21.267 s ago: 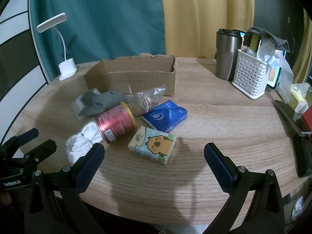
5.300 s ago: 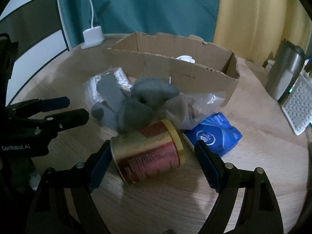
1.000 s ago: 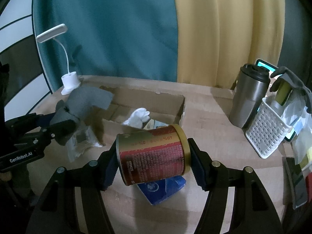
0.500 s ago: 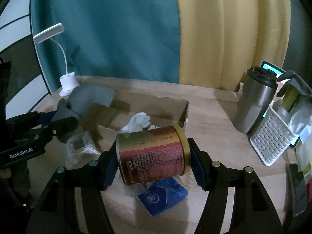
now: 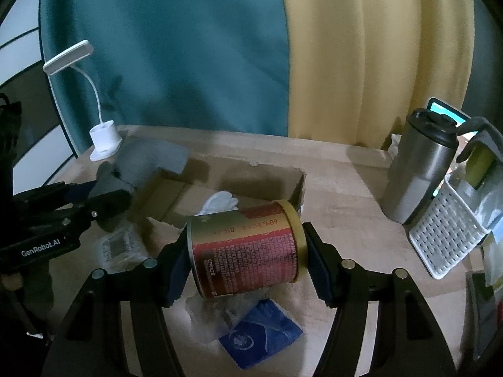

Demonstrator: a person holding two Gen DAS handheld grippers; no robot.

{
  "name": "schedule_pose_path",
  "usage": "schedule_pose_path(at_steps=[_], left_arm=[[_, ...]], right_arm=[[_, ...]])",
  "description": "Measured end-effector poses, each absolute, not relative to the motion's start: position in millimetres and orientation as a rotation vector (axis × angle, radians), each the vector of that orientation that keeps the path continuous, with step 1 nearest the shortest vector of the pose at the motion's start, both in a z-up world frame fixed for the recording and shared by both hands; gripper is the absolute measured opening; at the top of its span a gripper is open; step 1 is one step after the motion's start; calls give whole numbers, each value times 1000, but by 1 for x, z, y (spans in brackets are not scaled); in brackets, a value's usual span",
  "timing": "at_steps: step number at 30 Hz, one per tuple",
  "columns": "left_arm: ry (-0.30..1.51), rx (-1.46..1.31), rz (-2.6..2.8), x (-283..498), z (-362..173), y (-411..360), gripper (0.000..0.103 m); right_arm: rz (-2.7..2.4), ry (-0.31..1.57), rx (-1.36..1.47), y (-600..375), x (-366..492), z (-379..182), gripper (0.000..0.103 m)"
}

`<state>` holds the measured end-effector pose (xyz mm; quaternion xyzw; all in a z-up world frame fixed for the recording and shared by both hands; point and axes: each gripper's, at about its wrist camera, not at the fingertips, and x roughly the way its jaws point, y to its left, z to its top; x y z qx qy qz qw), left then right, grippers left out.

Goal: Organize objects
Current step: 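Carry the grey socks over the cardboard box with the left gripper while the right carries the can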

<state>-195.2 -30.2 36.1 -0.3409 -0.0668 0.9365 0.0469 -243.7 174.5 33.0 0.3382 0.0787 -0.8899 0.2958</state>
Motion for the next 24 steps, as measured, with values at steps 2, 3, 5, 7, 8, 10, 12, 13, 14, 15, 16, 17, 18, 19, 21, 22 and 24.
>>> schedule_pose_path(at_steps=[2,3,5,7,8,10,12,13,14,15,16,17,18,19,21,22,24], left_arm=[[-209,-1046,2857,-199,35,-31,42],[-211,-1050,2857,-201,34,-32,42],[-217,-1056,2856,-205,32,-32,42],[-220,-1063,2855,-209,30,-33,42],[-222,-1065,2854,-210,29,-34,42],[-223,-1072,2851,-213,27,-34,42],[-222,-1075,2849,-217,26,-34,42],[-221,-1077,2848,-218,25,-34,42],[-221,-1079,2846,-220,25,-34,42],[-221,-1082,2845,-222,24,-34,42],[-221,-1083,2844,-223,24,-34,42],[-221,-1085,2843,-224,23,-34,42],[-221,-1086,2842,-226,22,-34,42],[-221,-1087,2841,-226,22,-34,42],[-222,-1091,2839,-228,21,-35,42],[-223,-1093,2838,-229,20,-35,42],[-223,-1097,2835,-231,19,-35,42]], right_arm=[[-2366,205,905,174,-247,32,68],[-2365,204,907,173,-249,31,68],[-2364,201,912,172,-253,30,68],[-2366,199,917,170,-256,28,68],[-2366,199,918,170,-258,28,68],[-2365,199,921,168,-261,27,68],[-2365,199,924,168,-263,26,68],[-2365,197,926,167,-265,25,68],[-2364,197,927,166,-266,25,68],[-2364,197,928,165,-268,25,68],[-2363,197,930,164,-269,24,68],[-2361,197,931,164,-271,23,68],[-2360,199,933,163,-272,23,68],[-2358,199,933,162,-273,22,68],[-2356,200,937,161,-275,21,68],[-2356,199,939,161,-277,21,68],[-2357,197,942,160,-280,19,68]])
